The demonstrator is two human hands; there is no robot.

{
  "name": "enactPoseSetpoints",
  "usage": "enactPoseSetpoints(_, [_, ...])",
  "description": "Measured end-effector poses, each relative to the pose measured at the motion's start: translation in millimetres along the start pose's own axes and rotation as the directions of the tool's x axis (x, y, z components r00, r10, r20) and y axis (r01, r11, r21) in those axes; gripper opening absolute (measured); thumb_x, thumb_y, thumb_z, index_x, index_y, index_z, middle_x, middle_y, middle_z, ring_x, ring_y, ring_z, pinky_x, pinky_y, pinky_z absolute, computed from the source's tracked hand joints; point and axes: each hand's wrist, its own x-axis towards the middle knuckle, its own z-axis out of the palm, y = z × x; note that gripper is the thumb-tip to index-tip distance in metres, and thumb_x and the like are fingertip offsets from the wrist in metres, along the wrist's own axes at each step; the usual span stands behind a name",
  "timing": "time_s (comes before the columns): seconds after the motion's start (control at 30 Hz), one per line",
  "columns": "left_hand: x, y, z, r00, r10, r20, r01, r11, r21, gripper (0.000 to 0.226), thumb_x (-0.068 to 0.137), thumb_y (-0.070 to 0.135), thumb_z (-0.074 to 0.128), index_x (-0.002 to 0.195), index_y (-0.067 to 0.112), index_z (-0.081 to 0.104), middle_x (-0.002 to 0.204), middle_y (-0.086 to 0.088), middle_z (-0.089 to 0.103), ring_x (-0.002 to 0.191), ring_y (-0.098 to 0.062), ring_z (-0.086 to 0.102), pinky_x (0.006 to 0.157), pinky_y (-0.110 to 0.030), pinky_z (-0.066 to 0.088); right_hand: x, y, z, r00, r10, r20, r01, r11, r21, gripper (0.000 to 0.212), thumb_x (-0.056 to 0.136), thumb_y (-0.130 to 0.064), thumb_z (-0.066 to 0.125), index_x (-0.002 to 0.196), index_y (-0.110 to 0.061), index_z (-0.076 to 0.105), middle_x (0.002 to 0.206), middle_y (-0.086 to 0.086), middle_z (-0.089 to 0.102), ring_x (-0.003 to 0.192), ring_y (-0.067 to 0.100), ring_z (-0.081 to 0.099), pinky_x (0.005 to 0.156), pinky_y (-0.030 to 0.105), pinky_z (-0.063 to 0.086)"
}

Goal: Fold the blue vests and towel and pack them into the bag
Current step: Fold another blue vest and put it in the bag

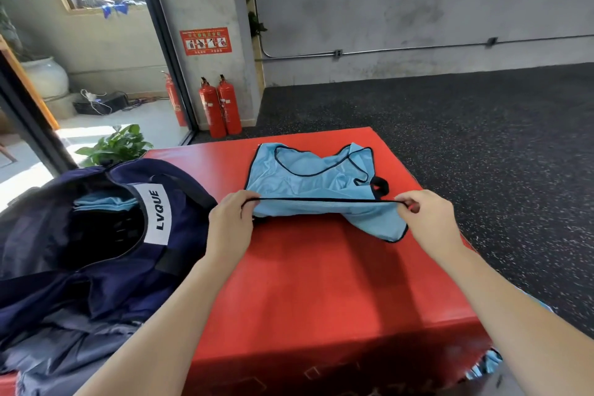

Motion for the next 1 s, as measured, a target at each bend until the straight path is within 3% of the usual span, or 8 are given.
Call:
enactPoseSetpoints(0.13, [4, -10, -13, 0.996, 0.071, -0.045, -0.068, 0.996, 0.049, 0.022, 0.088, -0.008, 0.063, 0.098, 0.008, 0.075, 0.094, 0.0, 0.068, 0.089, 0.004, 0.05, 0.086, 0.0, 0.032, 1, 5, -16, 0.998, 0.008, -0.055, -0.007, 1.0, 0.017, 0.014, 0.087, -0.011, 0.074, 0.096, -0.022, 0.078, 0.088, -0.006, 0.07, 0.072, 0.009, 0.061, 0.075, 0.017, 0.04])
enactPoseSetpoints(0.23, [-1, -17, -18, 0.995, 0.102, -0.003, -0.101, 0.991, 0.087, 0.024, 0.086, -0.013, 0.063, 0.096, 0.004, 0.076, 0.094, -0.004, 0.066, 0.088, 0.005, 0.047, 0.087, 0.002, 0.031, -4, 7, -27, 0.996, 0.088, -0.009, -0.086, 0.99, 0.116, 0.014, 0.091, -0.013, 0.07, 0.097, -0.025, 0.076, 0.065, -0.009, 0.069, 0.055, 0.007, 0.063, 0.062, 0.013, 0.044])
enactPoseSetpoints(0.4, [-18, -11, -30, 0.992, -0.044, 0.118, 0.042, 0.999, 0.016, 0.032, 0.092, -0.012, 0.052, 0.097, 0.011, 0.074, 0.093, 0.001, 0.068, 0.081, -0.007, 0.061, 0.08, 0.001, 0.037, -17, 12, -38, 0.991, 0.079, 0.105, -0.097, 0.979, 0.18, 0.02, 0.091, -0.004, 0.069, 0.093, -0.023, 0.075, 0.085, -0.005, 0.075, 0.057, 0.008, 0.068, 0.057, 0.009, 0.046])
enactPoseSetpoints(0.5, [-33, -11, -35, 0.982, -0.028, 0.186, 0.024, 0.999, 0.027, 0.034, 0.089, -0.013, 0.053, 0.095, 0.013, 0.075, 0.091, 0.007, 0.069, 0.083, -0.009, 0.065, 0.082, 0.002, 0.037, -26, 15, -50, 0.99, 0.015, 0.142, -0.024, 0.998, 0.058, 0.018, 0.086, -0.008, 0.076, 0.092, -0.024, 0.079, 0.084, -0.019, 0.072, 0.081, -0.007, 0.065, 0.073, 0.002, 0.04])
enactPoseSetpoints(0.63, [-56, -16, -43, 0.957, 0.026, 0.29, -0.047, 0.997, 0.068, 0.038, 0.086, -0.014, 0.054, 0.094, 0.015, 0.077, 0.094, 0.01, 0.071, 0.09, -0.005, 0.063, 0.086, 0.002, 0.035, -38, 20, -68, 0.945, 0.048, 0.324, -0.016, 0.995, -0.102, 0.013, 0.083, -0.01, 0.079, 0.091, -0.02, 0.081, 0.083, -0.014, 0.071, 0.079, 0.003, 0.064, 0.075, 0.003, 0.038])
enactPoseSetpoints(0.83, [-90, -24, -40, 0.777, 0.159, 0.609, -0.307, 0.94, 0.146, 0.044, 0.075, -0.011, 0.054, 0.085, 0.026, 0.074, 0.091, 0.015, 0.064, 0.092, -0.009, 0.06, 0.09, -0.029, 0.049, -56, 28, -76, 0.7, 0.199, 0.686, 0.202, 0.866, -0.457, 0.015, 0.08, -0.023, 0.079, 0.095, -0.027, 0.08, 0.088, -0.013, 0.071, 0.089, 0.005, 0.063, 0.084, 0.022, 0.048])
enactPoseSetpoints(0.9, [-98, -18, -41, 0.707, 0.111, 0.699, -0.325, 0.928, 0.182, 0.041, 0.076, -0.006, 0.05, 0.087, 0.024, 0.075, 0.094, 0.012, 0.068, 0.095, -0.011, 0.062, 0.09, -0.031, 0.049, -61, 25, -75, 0.714, 0.186, 0.675, 0.202, 0.868, -0.453, 0.012, 0.084, -0.025, 0.074, 0.094, -0.029, 0.079, 0.084, -0.018, 0.064, 0.087, 0.004, 0.059, 0.084, 0.023, 0.048])
enactPoseSetpoints(1.0, [-99, -11, -40, 0.734, 0.059, 0.677, -0.276, 0.936, 0.218, 0.041, 0.077, 0.007, 0.042, 0.093, 0.024, 0.076, 0.099, 0.01, 0.072, 0.098, -0.014, 0.064, 0.09, -0.031, 0.048, -63, 12, -67, 0.783, 0.105, 0.613, 0.191, 0.897, -0.398, 0.017, 0.087, -0.026, 0.066, 0.078, -0.039, 0.071, 0.079, -0.018, 0.065, 0.078, 0.002, 0.057, 0.078, 0.025, 0.046])
